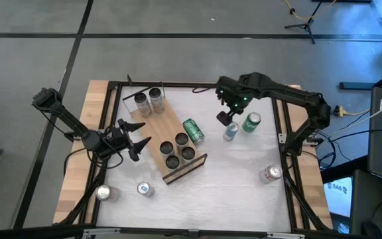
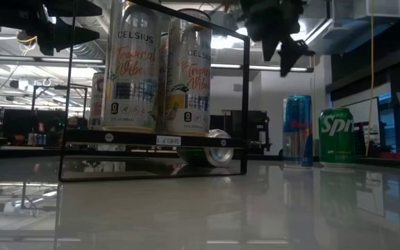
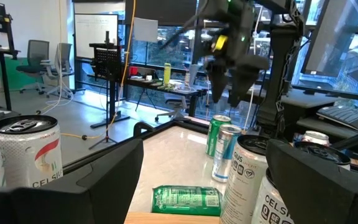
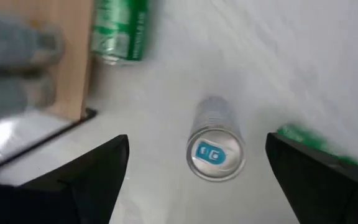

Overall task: Place canned beverage on shelf
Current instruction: Put the white blue soda can on the shelf

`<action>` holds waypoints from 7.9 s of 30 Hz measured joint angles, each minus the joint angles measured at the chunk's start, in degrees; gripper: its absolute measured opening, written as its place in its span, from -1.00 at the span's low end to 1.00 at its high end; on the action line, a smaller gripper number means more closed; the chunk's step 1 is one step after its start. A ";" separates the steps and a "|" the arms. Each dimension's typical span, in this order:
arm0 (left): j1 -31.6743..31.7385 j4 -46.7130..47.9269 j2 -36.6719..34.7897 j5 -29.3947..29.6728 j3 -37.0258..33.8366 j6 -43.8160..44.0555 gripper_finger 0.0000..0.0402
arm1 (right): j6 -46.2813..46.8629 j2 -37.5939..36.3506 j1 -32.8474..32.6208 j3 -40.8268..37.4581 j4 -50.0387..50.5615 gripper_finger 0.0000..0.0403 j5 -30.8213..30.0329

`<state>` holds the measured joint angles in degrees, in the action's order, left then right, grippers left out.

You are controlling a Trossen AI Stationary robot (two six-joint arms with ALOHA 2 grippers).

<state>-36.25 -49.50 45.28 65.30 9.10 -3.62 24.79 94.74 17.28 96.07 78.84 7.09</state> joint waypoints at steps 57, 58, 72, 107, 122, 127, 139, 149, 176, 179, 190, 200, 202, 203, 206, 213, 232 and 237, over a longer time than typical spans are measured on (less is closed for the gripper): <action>0.02 0.00 -0.01 0.07 0.02 0.07 0.65 | -34.11 -0.02 -2.69 -19.02 -10.67 0.85 1.49; 0.02 0.01 0.00 0.07 0.02 0.07 0.65 | -34.11 -0.02 -2.69 -19.02 -10.78 0.85 1.49; 0.02 -0.54 -0.02 0.24 0.02 0.11 0.65 | -34.06 0.00 -2.69 -18.99 -11.28 0.74 -0.59; 16.10 -2.85 -0.02 -16.95 0.02 3.30 0.65 | -29.77 0.11 -2.62 -8.26 -11.03 0.15 0.96; 17.18 -2.32 -0.02 -17.01 0.02 3.43 0.65 | -34.63 12.56 -1.38 16.86 -1.19 0.15 1.12; 17.18 -1.83 0.07 -16.92 0.02 3.45 0.65 | -38.96 18.83 0.45 28.28 1.17 0.15 -0.91; 17.18 0.95 0.11 -16.53 0.02 3.61 0.65 | -42.22 26.62 1.31 38.16 0.56 0.16 1.50; 17.23 1.20 0.09 -15.21 0.02 3.51 0.65 | -41.74 27.46 0.76 38.18 -5.32 0.16 3.83; 29.67 11.91 0.57 -28.15 9.66 0.67 0.65 | -36.55 27.47 -0.13 38.16 -13.18 0.16 10.93; 32.04 20.71 0.59 -31.26 14.36 1.58 0.65 | -34.85 27.47 -0.13 38.16 -13.32 0.16 10.92; 40.61 48.71 5.51 -46.94 32.88 3.48 0.65 | -27.71 27.47 -0.13 38.16 -13.23 0.16 11.58; 48.48 68.63 17.01 -61.86 48.20 0.18 0.65 | -26.09 27.45 -0.13 38.14 -13.30 0.16 16.08; 49.71 71.15 18.97 -64.02 50.09 -1.01 0.65 | -26.09 27.45 -0.13 38.14 -13.30 0.16 16.22; 50.31 71.81 19.82 -65.32 50.72 -1.47 0.65 | -26.09 27.45 -0.13 38.14 -13.32 0.16 16.30; 52.17 72.79 22.12 -68.99 51.51 -1.57 0.65 | -26.10 27.45 -0.11 38.14 -13.33 0.16 16.71; 55.02 74.54 26.50 -71.08 51.60 -1.46 0.65 | -26.60 27.45 -0.17 38.14 -13.70 0.16 17.97; 54.93 73.79 29.97 -70.84 51.63 -2.05 0.36 | -26.59 27.36 -0.11 38.07 -16.27 0.16 17.76; 54.93 73.85 29.97 -70.82 51.63 -1.86 0.11 | -26.74 27.36 -0.11 38.07 -16.22 0.16 17.38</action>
<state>18.68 24.35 75.24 -5.52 60.73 -5.48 -1.96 122.10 17.17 134.15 62.61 24.47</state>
